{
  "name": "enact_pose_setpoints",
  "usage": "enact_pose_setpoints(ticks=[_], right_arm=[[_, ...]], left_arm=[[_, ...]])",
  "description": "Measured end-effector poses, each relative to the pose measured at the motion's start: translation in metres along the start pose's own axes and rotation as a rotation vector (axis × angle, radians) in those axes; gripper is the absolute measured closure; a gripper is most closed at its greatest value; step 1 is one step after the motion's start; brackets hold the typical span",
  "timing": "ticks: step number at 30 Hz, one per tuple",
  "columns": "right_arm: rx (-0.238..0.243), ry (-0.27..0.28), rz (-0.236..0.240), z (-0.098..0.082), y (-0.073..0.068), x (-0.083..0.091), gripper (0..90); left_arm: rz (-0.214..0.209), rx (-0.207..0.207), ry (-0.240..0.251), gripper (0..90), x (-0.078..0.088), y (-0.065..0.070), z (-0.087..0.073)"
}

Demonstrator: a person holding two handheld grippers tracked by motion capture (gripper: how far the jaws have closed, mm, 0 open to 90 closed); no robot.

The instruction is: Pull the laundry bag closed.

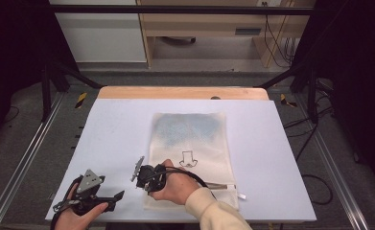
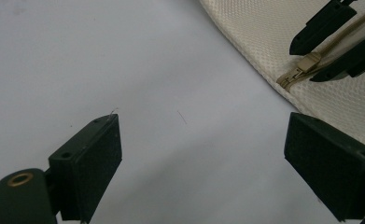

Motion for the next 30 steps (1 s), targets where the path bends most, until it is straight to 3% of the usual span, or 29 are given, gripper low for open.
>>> enact_pose_setpoints(ticks=[5, 12, 18, 25, 30], right_arm=[[-0.016, -0.011, 0.007, -0.001, 0.000, -0.005, 69.8], [-0.022, -0.001, 0.018, -0.001, 0.001, -0.004, 81.2], [-0.038, 0.020, 0.033, 0.000, 0.004, 0.002, 81.4], [-0.034, 0.027, 0.041, 0.006, 0.006, 0.016, 81.2], [-0.023, 0.030, 0.033, 0.010, 0.007, 0.023, 81.6]], left_arm=[[0.001, -0.002, -0.003, 11.1, 0.000, 0.001, 0.000], [0.001, -0.004, -0.005, 11.1, -0.001, 0.001, 0.000], [-0.024, -0.001, -0.008, 13.1, -0.002, 0.005, 0.000], [-0.163, 0.042, 0.033, 13.5, -0.005, 0.026, 0.008], [-0.219, 0.025, 0.045, 15.9, -0.011, 0.042, 0.014]])
Point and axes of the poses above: each handheld gripper's, and its own axes: x roughly backward along the jaws, z roughly out of its top, y roughly to its right, the point moved 8 cm from there along -x, roughly forward along the jaws, and after that the axes turned 1 degree about -x, right-handed, at the moved point
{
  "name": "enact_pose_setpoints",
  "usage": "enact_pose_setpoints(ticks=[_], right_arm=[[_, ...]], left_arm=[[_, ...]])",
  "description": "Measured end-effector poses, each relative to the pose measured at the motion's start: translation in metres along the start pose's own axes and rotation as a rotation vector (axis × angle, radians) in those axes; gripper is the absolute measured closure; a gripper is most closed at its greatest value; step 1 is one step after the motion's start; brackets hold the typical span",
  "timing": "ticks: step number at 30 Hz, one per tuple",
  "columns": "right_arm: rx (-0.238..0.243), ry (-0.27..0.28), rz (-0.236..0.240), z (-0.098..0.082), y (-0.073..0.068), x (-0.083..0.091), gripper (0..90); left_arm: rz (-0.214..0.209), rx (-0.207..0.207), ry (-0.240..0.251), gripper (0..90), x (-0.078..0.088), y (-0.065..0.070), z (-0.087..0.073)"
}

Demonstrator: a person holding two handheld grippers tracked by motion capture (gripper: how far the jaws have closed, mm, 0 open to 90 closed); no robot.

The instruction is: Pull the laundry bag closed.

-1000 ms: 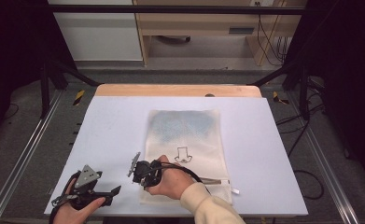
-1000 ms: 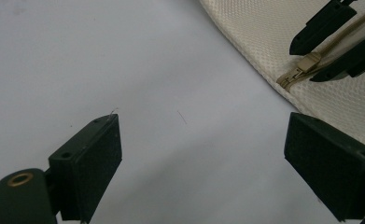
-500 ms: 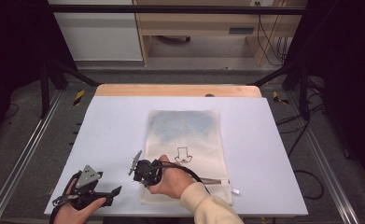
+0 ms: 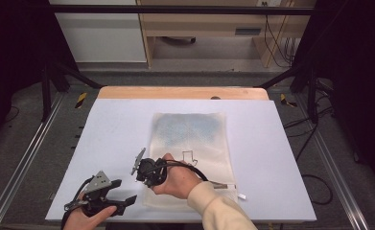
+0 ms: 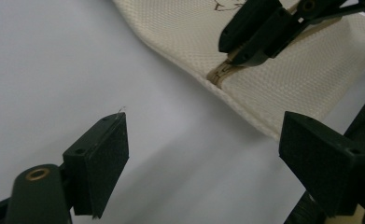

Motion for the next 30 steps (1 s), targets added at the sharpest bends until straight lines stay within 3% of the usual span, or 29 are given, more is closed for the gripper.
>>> enact_pose_setpoints(ticks=[2, 6, 8, 15, 20, 30], right_arm=[[0.012, 0.006, -0.001, 0.002, 0.000, 0.003, 81.6], [0.016, 0.012, -0.004, 0.004, 0.001, 0.008, 81.6], [0.012, 0.016, -0.006, 0.005, 0.000, 0.011, 81.7], [0.029, 0.021, -0.009, 0.007, -0.001, 0.017, 81.7], [0.031, 0.028, -0.012, 0.010, 0.000, 0.020, 81.7], [0.041, 0.031, -0.013, 0.010, 0.000, 0.021, 81.7]], left_arm=[[-0.025, 0.005, -0.001, 15.9, -0.005, 0.005, 0.001], [-0.110, 0.061, 0.027, 19.1, -0.016, 0.015, 0.008], [-0.107, 0.044, 0.026, 19.9, -0.021, 0.016, 0.009], [-0.156, 0.112, 0.056, 27.9, -0.027, 0.015, 0.010], [-0.181, 0.120, 0.073, 32.9, -0.030, 0.015, 0.012], [-0.200, 0.113, 0.057, 39.4, -0.039, 0.018, 0.012]])
Point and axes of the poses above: each handheld gripper's, and its own axes: x roughly backward along the jaws, z roughly out of its top, y roughly to its right, the point moved 8 cm from there along -x, roughly forward along the jaws, and after that the axes turned 1 degree about -x, right-handed, at the moved point
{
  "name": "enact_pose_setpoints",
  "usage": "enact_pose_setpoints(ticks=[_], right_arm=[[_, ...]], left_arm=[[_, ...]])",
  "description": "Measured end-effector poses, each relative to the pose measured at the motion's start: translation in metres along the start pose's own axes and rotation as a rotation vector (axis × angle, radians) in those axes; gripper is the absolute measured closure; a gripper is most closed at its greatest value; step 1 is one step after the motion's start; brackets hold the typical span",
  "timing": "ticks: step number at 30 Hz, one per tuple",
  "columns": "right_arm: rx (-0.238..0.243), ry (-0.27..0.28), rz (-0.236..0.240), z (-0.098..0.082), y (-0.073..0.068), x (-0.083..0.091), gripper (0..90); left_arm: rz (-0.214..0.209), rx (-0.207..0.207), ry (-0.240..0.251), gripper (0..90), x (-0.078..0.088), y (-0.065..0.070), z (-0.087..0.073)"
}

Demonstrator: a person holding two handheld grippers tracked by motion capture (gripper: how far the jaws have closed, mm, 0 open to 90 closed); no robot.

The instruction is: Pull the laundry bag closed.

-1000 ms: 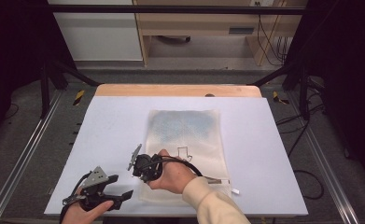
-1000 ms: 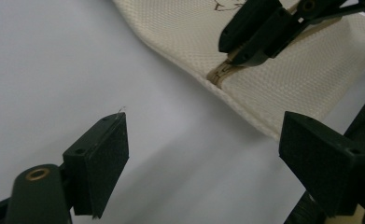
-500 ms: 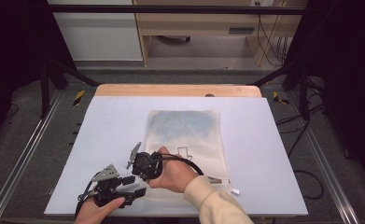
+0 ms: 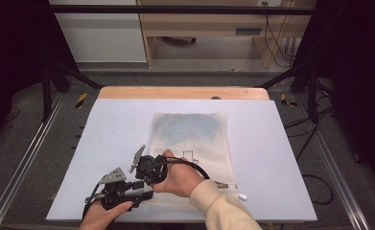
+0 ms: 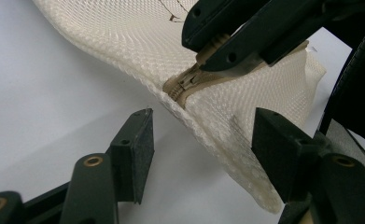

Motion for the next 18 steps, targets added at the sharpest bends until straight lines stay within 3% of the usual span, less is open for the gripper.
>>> enact_pose_setpoints(ticks=[12, 18], right_arm=[[0.003, 0.006, 0.001, -0.0007, -0.0005, 0.0018, 81.7], [0.003, 0.008, -0.001, -0.0004, 0.0000, 0.0010, 81.7]], left_arm=[[-0.016, 0.028, 0.010, 53.3, -0.0059, -0.0053, 0.0016], [-0.019, 0.017, 0.011, 57.6, -0.0075, -0.0067, 0.0020]])
Point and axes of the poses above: each handheld gripper's, and its own axes: x roughly backward along the jaws, z roughly out of its top, y roughly to its right, the point moved 8 cm from there along -x, roughly forward along the jaws, and after that the axes turned 1 degree about -x, right-handed, at the moved point
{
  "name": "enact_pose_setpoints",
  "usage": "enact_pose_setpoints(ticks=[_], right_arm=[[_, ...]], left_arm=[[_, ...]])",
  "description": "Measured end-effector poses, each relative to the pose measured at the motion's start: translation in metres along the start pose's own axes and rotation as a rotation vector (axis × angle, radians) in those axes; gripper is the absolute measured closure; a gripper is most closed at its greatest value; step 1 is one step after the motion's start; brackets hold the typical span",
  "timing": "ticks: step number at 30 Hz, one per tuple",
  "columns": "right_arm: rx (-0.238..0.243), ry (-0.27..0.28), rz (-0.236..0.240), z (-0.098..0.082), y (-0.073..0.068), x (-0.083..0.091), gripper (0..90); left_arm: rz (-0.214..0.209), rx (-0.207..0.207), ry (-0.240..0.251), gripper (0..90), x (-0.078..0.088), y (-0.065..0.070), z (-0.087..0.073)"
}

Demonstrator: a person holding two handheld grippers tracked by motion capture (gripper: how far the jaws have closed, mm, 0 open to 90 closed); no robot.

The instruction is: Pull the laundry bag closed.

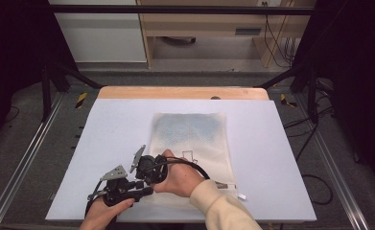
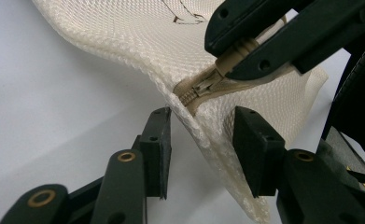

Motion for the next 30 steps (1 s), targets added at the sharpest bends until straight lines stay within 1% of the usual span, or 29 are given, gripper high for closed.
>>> enact_pose_setpoints(ticks=[1, 4, 10, 11, 13, 14, 15, 16, 19, 20, 21, 23, 25, 27, 30], right_arm=[[0.002, 0.003, -0.001, 0.000, 0.000, 0.000, 81.7], [-0.001, 0.005, -0.003, 0.000, -0.001, 0.000, 81.7], [-0.001, 0.006, -0.004, -0.001, -0.002, 0.000, 81.7], [-0.002, 0.007, -0.004, -0.001, -0.002, 0.000, 81.7], [0.000, 0.007, -0.007, -0.001, -0.001, 0.000, 81.7], [-0.006, 0.006, -0.008, -0.002, -0.002, 0.000, 81.7], [-0.003, 0.012, -0.007, -0.002, -0.002, 0.000, 81.7], [-0.003, 0.012, -0.007, -0.002, -0.002, 0.000, 81.7], [0.000, 0.014, -0.009, -0.003, -0.001, 0.000, 81.7], [-0.006, 0.015, -0.010, -0.003, -0.001, 0.001, 81.7], [0.000, 0.018, -0.012, -0.004, -0.001, 0.001, 81.7], [-0.003, 0.021, -0.015, -0.005, -0.001, 0.000, 81.7], [-0.001, 0.021, -0.022, -0.007, -0.001, -0.001, 81.7], [0.000, 0.034, -0.024, -0.008, -0.001, -0.002, 81.7], [0.017, 0.046, -0.038, -0.010, -0.001, -0.004, 81.7]], left_arm=[[-0.004, 0.010, 0.002, 58.1, 0.000, 0.001, 0.000], [-0.009, 0.014, 0.003, 60.4, -0.001, 0.001, 0.000], [-0.005, 0.005, 0.008, 62.6, -0.002, -0.002, 0.001], [-0.011, 0.020, 0.012, 62.9, -0.002, -0.001, 0.002], [-0.010, 0.011, 0.018, 65.5, 0.000, -0.002, 0.003], [-0.013, 0.020, 0.019, 65.9, -0.001, -0.001, 0.004], [-0.007, 0.014, 0.020, 68.4, 0.000, -0.002, 0.004], [-0.005, 0.012, 0.018, 68.4, -0.001, -0.002, 0.004], [-0.004, 0.015, 0.018, 73.7, -0.001, -0.002, 0.004], [-0.003, 0.016, 0.017, 76.4, 0.000, -0.002, 0.004], [-0.002, 0.018, 0.015, 78.4, 0.000, -0.003, 0.004], [-0.003, 0.016, 0.013, 80.9, 0.002, -0.005, 0.004], [-0.002, 0.017, 0.012, 81.8, 0.002, -0.005, 0.004], [0.000, 0.015, 0.010, 82.0, 0.003, -0.005, 0.004], [0.002, 0.013, 0.006, 82.1, 0.003, -0.006, 0.003]])
Point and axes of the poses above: each handheld gripper's, and its own axes: x roughly backward along the jaws, z roughly out of its top, y roughly to its right, the point moved 8 cm from there along -x, roughly forward along the jaws, and after that the axes turned 1 degree about -x, right-handed, at the moved point
